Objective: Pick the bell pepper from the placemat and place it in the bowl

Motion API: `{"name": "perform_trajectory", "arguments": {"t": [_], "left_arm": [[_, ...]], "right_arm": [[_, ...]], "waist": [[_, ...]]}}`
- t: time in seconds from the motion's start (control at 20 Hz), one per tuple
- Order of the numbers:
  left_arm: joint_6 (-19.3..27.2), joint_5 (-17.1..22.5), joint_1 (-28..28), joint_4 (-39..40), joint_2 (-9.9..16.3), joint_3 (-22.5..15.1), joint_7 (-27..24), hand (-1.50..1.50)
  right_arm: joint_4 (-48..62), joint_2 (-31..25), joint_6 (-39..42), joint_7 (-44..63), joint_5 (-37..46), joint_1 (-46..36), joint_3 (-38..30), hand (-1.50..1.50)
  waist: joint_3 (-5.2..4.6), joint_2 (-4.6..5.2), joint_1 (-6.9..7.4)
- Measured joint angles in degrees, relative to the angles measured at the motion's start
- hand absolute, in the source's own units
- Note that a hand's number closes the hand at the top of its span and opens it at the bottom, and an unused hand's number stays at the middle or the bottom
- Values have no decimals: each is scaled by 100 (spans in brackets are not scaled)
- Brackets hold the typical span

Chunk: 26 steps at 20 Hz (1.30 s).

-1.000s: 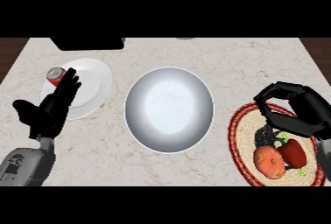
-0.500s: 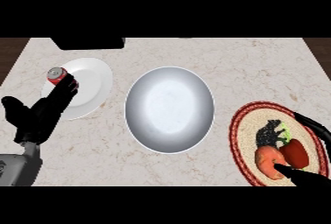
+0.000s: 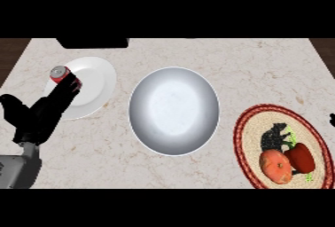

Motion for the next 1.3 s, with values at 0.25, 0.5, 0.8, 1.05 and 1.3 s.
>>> {"name": "perform_trajectory", "arguments": {"t": [0.25, 0.5, 0.8, 1.05, 1.3], "left_arm": [[55, -73, -78, -107, -78, -52, 140, 0], [-79, -95, -220, 33, -98, 9, 128, 0], [-198, -103, -236, 8, -119, 99, 194, 0], [-211, -226, -116, -140, -211, 145, 247, 0], [-331, -311, -190, -59, -282, 299, 308, 0]], "right_arm": [[-938, -601, 607, 1558, 351, 115, 64, -150], [-1426, -897, 1375, 2999, 409, -507, 383, -150], [-1668, -921, 2167, 4464, 512, -1212, 925, -150], [-1434, -701, 2777, 5002, 592, -1679, 1105, -150], [-1234, -306, 3215, 5102, 916, -1835, 1188, -150]], "waist": [[1, 10, 46], [8, 32, 131], [10, 33, 172], [17, 28, 155], [19, 25, 123]]}}
